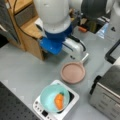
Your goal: Pick up the pan. Place the pan on the table. Pick up the bowl. Place the bowl on the stove.
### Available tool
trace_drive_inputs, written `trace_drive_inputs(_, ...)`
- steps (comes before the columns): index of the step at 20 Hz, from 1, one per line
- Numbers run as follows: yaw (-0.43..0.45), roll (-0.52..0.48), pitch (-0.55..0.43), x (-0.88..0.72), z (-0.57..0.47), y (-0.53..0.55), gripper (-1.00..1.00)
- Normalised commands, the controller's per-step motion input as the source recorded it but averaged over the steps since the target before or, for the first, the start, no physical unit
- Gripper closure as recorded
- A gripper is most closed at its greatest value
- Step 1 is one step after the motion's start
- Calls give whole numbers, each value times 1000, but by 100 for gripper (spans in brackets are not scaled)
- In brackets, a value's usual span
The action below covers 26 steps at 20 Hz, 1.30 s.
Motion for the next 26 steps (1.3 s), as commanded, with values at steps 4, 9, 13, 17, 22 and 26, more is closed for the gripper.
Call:
trace_drive_inputs(4, 144, -101, -185, -407, -105, -115, -100)
trace_drive_inputs(9, 160, -99, -203, -394, -125, -88, -100)
trace_drive_inputs(13, 170, -102, -237, -454, -141, -52, -100)
trace_drive_inputs(17, 178, -110, -268, -567, -181, -3, -100)
trace_drive_inputs(22, 172, -108, -304, -586, -223, 26, -100)
trace_drive_inputs(26, 179, -100, -335, -489, -257, 5, -100)
